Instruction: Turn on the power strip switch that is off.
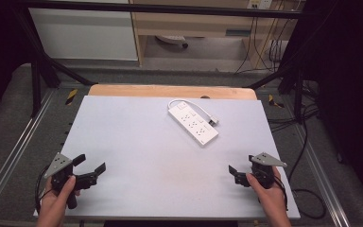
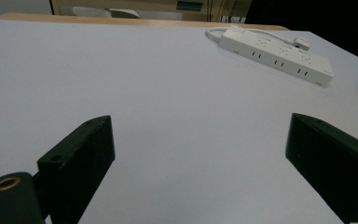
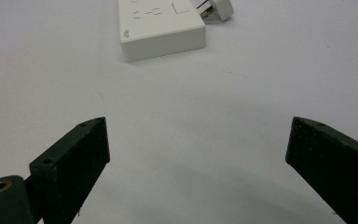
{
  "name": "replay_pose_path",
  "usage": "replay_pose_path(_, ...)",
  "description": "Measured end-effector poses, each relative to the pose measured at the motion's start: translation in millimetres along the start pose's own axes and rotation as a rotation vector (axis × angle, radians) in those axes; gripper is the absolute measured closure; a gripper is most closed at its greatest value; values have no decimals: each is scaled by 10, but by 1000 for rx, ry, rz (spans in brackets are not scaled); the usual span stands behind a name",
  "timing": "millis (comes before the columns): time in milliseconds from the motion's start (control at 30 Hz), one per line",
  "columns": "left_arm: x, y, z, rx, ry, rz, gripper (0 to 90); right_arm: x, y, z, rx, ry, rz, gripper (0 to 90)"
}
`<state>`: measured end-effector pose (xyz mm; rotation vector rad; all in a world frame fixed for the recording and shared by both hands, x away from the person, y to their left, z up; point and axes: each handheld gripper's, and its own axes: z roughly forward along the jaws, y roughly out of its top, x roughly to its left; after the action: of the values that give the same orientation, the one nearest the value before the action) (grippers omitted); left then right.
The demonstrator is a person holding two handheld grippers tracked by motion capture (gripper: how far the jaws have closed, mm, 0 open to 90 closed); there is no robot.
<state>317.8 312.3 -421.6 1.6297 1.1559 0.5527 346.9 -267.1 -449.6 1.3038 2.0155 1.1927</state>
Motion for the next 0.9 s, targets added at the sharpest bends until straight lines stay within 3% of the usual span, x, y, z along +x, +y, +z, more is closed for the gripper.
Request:
replay_pose_path(167, 39, 8, -3, 5, 13, 1, 78, -70, -12, -21, -12, -22, 37, 63)
replay_pose_path(400, 40, 20, -26, -15, 16, 25, 64, -45, 18, -41, -28, -1, 34, 54)
replay_pose_path(667, 98, 38, -46, -36, 22, 24, 65, 2, 99, -112, -67, 15, 23, 52)
replay_pose_path(767, 122, 60, -1, -47, 16, 5, 65, 18, 189, -155, -92, 8, 16, 51)
replay_pose_path(900, 149, 107, 93, -43, 31, 25, 70, 18, 288, -167, -119, -10, 19, 55)
